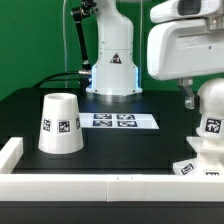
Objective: Assemble lamp
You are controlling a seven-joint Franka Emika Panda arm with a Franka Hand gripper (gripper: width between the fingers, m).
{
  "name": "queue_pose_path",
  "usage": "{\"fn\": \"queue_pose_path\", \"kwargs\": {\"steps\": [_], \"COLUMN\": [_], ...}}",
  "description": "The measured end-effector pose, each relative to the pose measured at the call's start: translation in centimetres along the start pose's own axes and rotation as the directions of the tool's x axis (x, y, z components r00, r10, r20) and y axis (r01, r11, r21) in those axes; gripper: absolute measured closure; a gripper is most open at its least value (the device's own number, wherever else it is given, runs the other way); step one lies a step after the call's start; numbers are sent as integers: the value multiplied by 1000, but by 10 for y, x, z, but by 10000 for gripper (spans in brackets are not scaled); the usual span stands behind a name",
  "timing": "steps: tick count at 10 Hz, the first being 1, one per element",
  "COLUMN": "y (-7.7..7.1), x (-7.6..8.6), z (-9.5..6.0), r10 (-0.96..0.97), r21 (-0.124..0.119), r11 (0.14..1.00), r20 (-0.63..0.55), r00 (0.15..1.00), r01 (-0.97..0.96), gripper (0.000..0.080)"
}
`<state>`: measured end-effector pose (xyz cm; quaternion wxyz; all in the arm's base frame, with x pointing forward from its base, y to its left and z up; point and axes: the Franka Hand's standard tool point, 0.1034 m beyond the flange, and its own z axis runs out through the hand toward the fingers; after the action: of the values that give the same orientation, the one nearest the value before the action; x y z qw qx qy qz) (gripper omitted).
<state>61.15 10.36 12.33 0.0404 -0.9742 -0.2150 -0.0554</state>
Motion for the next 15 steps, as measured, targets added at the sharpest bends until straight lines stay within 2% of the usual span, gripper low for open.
{"fn": "queue_pose_path", "kwargs": {"steps": [1, 4, 8, 9, 12, 13, 15], "y": [1, -3, 2, 3, 4, 4, 4], "x": [-2, -2, 2, 2, 2, 2, 1], "z": [1, 3, 2, 2, 2, 2, 2], "r10": [-87, -353, -590, -621, -625, -625, -601], "r21": [0, -25, -25, -23, -22, -22, -25], "r11": [996, 935, 804, 781, 778, 778, 796], "r20": [8, 41, 78, 79, 80, 80, 79], "r00": [996, 935, 803, 780, 776, 777, 795], "r01": [87, 355, 594, 625, 628, 628, 605], "gripper": [101, 101, 101, 101, 128, 222, 222]}}
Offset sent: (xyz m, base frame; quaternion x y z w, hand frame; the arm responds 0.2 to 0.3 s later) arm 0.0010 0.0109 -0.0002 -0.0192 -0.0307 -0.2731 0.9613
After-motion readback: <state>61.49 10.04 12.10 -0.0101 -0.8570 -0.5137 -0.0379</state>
